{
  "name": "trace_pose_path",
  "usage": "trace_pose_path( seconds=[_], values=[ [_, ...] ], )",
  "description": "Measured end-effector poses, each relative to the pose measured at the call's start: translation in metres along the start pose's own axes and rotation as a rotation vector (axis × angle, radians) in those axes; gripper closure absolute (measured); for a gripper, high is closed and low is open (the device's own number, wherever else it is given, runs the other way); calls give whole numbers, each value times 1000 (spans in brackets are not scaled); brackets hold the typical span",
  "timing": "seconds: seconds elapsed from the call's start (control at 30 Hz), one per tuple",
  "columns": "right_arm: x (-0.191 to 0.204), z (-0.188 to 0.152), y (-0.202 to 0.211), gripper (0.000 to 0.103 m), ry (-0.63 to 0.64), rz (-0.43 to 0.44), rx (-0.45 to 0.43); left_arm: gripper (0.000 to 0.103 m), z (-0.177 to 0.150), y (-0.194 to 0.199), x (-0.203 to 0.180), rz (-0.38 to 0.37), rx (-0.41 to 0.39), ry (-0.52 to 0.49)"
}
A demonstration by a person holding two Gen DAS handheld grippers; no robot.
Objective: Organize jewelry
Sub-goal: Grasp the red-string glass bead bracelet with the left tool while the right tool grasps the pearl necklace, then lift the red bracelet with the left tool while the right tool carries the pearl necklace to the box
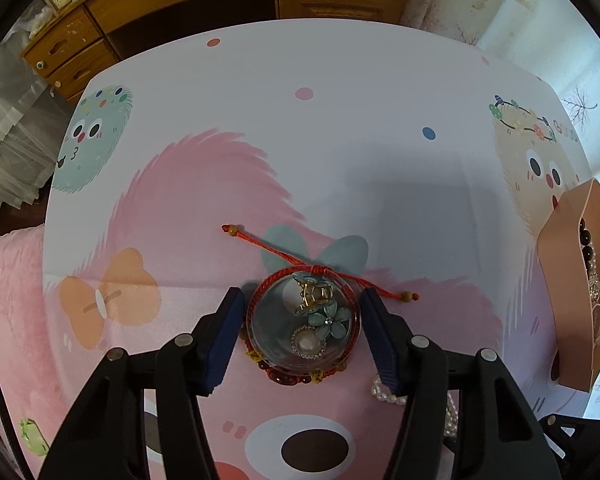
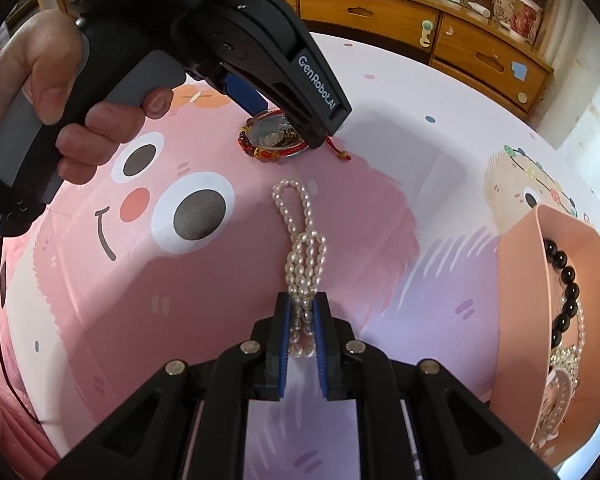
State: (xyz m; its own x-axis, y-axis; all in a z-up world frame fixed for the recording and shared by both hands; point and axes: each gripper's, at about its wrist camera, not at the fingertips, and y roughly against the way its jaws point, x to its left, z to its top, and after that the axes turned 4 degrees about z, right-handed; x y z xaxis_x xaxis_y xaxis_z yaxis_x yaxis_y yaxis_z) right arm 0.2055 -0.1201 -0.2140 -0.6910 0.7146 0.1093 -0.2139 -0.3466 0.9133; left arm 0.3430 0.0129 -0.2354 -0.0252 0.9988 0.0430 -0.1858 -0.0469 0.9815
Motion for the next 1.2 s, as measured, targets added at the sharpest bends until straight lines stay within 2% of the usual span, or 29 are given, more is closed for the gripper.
trace_pose_path(
  seconds=[0.33, 0.67, 0.73, 0.87, 1.0, 1.07, 1.2],
  values=[
    [7, -7, 17, 93, -112, 18, -31, 46, -8, 31, 0, -16, -61, -51],
    [11, -9, 41, 97, -277, 76, -144, 46, -29, 76, 3, -36, -126, -100],
    [15, -11, 39, 97, -259, 13, -162, 46, -33, 84, 10, -38, -131, -107],
    [21, -11, 30, 93, -239, -47, -174, 46, -42, 93, 21, -37, -137, -118],
    [19, -8, 13, 76, -234, -105, -122, 46, -49, 98, 33, -37, -139, -111],
    [20, -7, 6, 74, -240, -146, -95, 46, -51, 99, 40, -37, -139, -105],
    [17, -10, 0, 74, -292, -170, -70, 46, -53, 98, 50, -39, -138, -91]
  ],
)
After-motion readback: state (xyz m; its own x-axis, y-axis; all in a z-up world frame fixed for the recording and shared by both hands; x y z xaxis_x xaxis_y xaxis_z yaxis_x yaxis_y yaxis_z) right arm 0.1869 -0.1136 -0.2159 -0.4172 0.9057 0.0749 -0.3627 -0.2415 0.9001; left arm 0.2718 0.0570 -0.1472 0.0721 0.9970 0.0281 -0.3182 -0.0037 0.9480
